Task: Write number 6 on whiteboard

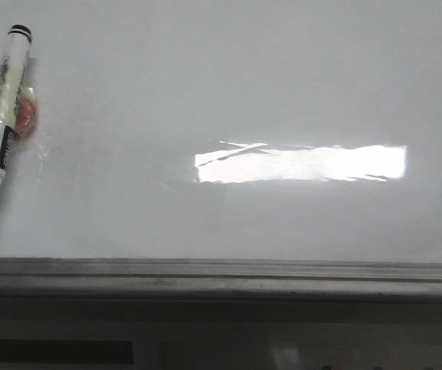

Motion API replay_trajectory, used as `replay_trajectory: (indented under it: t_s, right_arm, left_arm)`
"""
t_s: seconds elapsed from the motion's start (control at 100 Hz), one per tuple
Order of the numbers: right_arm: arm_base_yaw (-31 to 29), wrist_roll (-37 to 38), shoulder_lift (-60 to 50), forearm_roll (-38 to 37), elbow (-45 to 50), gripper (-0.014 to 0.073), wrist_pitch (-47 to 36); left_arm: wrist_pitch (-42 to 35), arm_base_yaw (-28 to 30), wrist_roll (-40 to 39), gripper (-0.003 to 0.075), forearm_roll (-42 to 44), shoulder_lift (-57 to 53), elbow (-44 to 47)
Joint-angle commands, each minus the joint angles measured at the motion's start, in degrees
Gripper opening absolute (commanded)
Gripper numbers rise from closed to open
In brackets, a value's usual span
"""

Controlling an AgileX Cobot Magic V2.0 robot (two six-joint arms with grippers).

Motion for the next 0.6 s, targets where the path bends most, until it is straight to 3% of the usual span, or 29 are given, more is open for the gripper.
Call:
replay_trajectory:
  t_s: [0.0,0.19,0.37,0.59]
  right_arm:
    - [0.1,0.2,1.8,0.3,-1.2,-0.0064,-4.6]
    - [0.1,0.2,3.2,0.5,-0.6,-0.0064,-5.9]
    - [0.1,0.2,3.2,0.7,-0.6,-0.0064,-7.3]
    - [0.1,0.2,3.2,0.7,-0.6,-0.0064,-7.3]
  left_arm:
    - [-8.0,-3.1,-0.2,0.0459,2.4,2.9,-1.5]
    - [-13.2,-18.1,-0.3,0.0456,1.6,8.6,-1.5]
    - [-14.3,-33.9,-0.3,0.0395,-6.8,16.0,-1.5]
    - [-18.4,-44.1,-0.3,0.0373,-10.1,25.8,-1.5]
